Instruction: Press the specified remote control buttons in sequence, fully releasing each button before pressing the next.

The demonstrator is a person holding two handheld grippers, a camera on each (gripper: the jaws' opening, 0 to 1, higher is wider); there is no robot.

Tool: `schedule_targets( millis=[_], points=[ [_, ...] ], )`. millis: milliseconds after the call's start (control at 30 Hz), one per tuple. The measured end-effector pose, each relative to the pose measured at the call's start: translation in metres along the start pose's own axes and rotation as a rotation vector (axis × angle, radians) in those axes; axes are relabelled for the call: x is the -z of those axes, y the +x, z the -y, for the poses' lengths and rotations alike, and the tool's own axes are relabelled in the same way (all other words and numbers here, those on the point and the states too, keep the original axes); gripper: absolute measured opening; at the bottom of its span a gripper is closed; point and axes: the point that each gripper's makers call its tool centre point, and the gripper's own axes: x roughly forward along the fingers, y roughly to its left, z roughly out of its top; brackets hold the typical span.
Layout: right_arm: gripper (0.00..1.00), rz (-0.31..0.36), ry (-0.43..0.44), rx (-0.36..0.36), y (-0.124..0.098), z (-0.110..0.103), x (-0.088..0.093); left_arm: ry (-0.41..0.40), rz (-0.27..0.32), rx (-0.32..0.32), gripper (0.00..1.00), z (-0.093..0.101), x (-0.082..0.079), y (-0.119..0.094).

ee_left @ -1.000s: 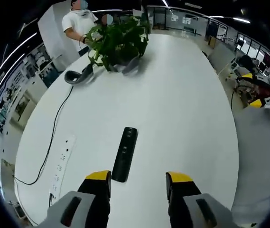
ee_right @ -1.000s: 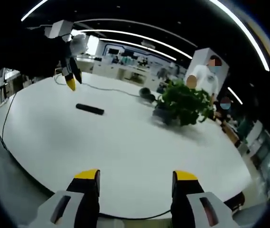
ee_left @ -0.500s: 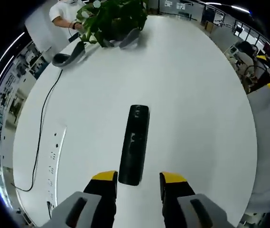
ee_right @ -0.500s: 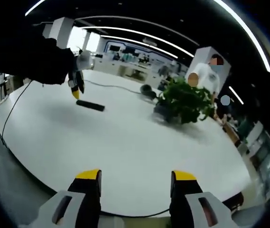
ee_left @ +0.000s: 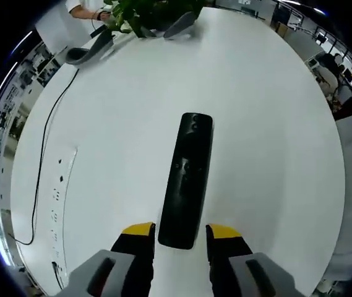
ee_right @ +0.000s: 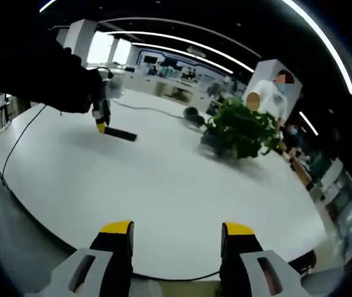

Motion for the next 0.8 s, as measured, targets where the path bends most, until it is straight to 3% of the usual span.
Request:
schedule_targets(
  millis=[100, 533, 800],
  points=[
    [0.54, -0.003, -0.006, -0.006, 0.0, -0.001, 0.001, -0.013, -0.001, 0.031, 0.29, 0.004, 0.001, 0.002],
    [0.51, -0.002, -0.006, -0.005, 0.0, -0.001, 0.001, 0.047, 0.003, 0.009, 0.24, 0.007, 0.0, 0.003],
    [0.49, -0.002, -0.013, -0.008, -0.001, -0.002, 0.001, 0.016, 0.036, -0.003, 0.23, 0.015, 0.003, 0.002]
  ],
)
